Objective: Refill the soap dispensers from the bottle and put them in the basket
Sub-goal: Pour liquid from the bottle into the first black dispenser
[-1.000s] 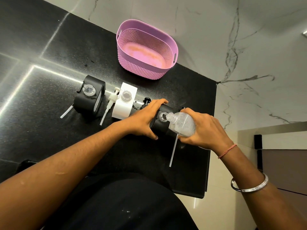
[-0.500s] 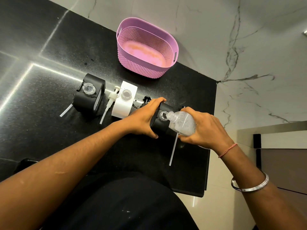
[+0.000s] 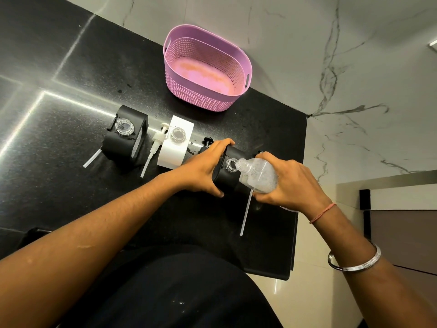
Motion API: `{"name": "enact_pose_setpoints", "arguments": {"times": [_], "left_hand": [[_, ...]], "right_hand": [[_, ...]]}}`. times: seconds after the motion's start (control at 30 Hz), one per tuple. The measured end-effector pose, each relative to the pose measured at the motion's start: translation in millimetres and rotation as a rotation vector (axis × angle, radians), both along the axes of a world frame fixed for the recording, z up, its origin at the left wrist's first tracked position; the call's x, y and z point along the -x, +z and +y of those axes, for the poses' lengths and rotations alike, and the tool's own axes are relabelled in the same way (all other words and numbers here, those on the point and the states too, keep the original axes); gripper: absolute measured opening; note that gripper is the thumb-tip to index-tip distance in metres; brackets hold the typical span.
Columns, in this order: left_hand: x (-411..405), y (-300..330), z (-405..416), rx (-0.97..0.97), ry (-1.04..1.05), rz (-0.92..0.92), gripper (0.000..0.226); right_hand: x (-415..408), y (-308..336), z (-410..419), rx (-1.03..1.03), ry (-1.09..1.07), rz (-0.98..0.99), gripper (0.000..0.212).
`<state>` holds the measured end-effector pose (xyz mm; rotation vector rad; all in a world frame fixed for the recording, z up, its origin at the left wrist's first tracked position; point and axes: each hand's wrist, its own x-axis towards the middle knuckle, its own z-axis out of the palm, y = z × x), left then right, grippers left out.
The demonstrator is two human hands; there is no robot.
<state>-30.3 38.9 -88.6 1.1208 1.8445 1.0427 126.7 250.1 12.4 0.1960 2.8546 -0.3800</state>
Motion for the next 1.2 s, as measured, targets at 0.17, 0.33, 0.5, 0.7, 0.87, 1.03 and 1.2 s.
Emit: {"name": "enact_pose_setpoints", "arguments": {"times": [0.17,0.33,0.5,0.7,0.87,1.03,1.2], "left_hand": [[0,0,0,-0.001,-0.005,-0.005,0.13],[1,1,0,-0.005,-0.001,-0.014,0.13],[1,1,0,-0.006,-0.001,-0.019,0.127],[1,3,-1,-0.011,-0.001,-0.021,0.124],[0,2,-1,-0.02,0.006,-0.029,0.123],[-1,2,-2,-0.026,0.014,-0.036,0.121],[0,1,2,-0.037,0.011,-0.037,0.121]], "right_hand": [[-2,-2,-2,0.003,0.001,0.038,0.083],[-7,-5,-6,0.042,-0.051,0.083,0.081],[-16,-15,-7,0.129,-0.156,0.132,0.081],[-20,-19,-9,0.225,-0.285,0.234,0.084],[-19,-12,-7,0.234,-0.249,0.2,0.086],[-23,-10,-14,0.338,-0.284,0.308,0.084],[-24,-5,-15,0.46,-0.369,0.443,0.081]]}}
